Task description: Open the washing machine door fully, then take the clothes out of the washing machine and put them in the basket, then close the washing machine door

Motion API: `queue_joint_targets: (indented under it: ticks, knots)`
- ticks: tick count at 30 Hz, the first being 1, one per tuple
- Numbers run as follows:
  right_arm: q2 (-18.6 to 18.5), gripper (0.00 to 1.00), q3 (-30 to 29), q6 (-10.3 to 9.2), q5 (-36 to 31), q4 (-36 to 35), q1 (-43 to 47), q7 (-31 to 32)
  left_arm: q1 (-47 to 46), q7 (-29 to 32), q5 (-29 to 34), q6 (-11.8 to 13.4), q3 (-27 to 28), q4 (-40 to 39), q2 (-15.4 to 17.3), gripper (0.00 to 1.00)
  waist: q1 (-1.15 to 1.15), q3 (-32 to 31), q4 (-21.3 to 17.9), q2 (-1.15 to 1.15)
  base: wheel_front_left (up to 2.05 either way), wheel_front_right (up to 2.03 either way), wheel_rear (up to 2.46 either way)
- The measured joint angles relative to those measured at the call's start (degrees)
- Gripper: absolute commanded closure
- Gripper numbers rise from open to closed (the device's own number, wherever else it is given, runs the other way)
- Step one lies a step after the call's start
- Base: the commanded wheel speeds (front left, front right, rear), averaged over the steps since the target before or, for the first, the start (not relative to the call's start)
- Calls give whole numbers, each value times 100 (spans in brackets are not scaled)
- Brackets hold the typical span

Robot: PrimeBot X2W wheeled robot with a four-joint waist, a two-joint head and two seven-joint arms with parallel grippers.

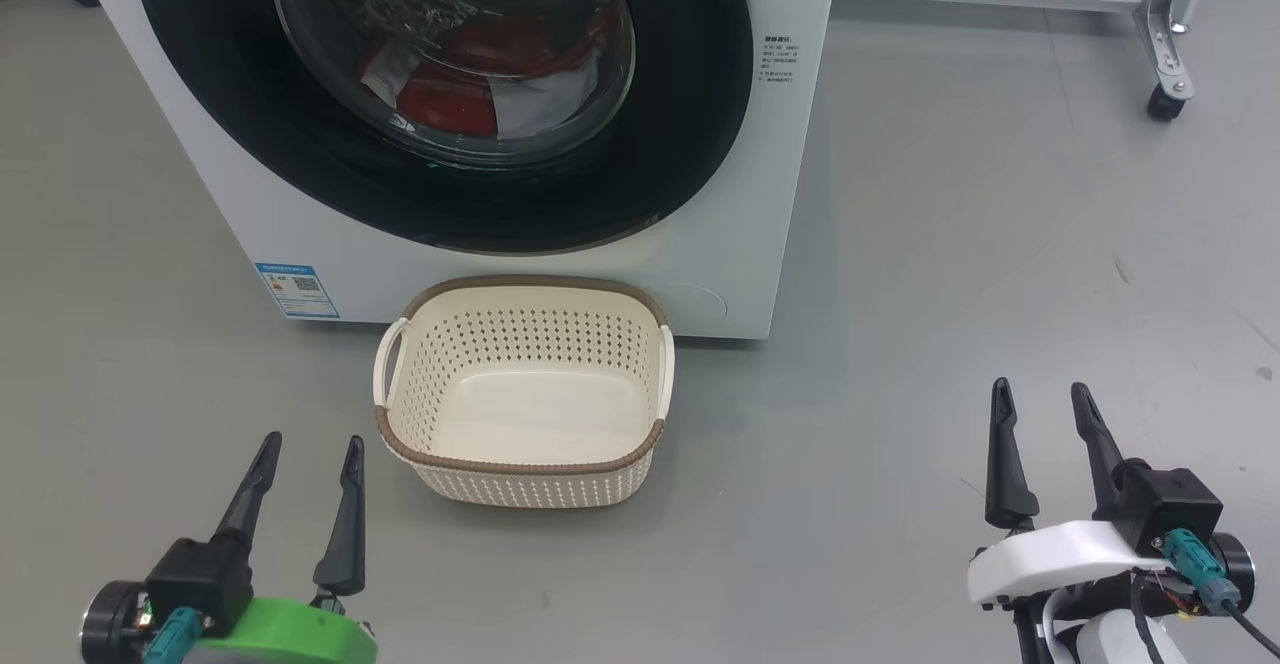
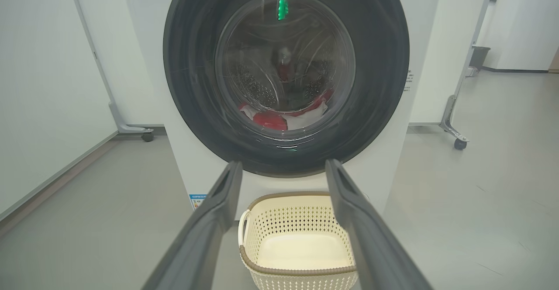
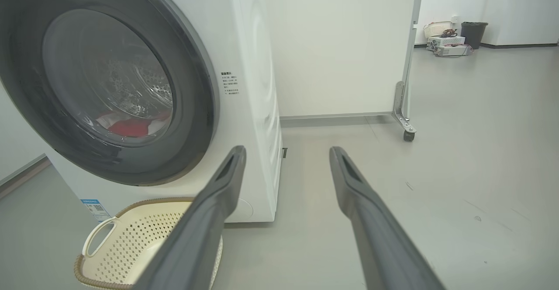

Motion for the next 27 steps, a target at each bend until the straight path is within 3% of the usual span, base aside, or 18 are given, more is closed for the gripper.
queue_joint_targets:
  ticks: [9,27]
  knots:
    - [-125,0,15,0,-325,16,-22,0,-4,0,0,0,104,27,-10,0,0,55,-7,0,0,0,0]
    - [-86,0,33,120,-324,220,-46,0,-19,0,3,-7,203,176,-27,0,0,36,-27,0,0,0,0]
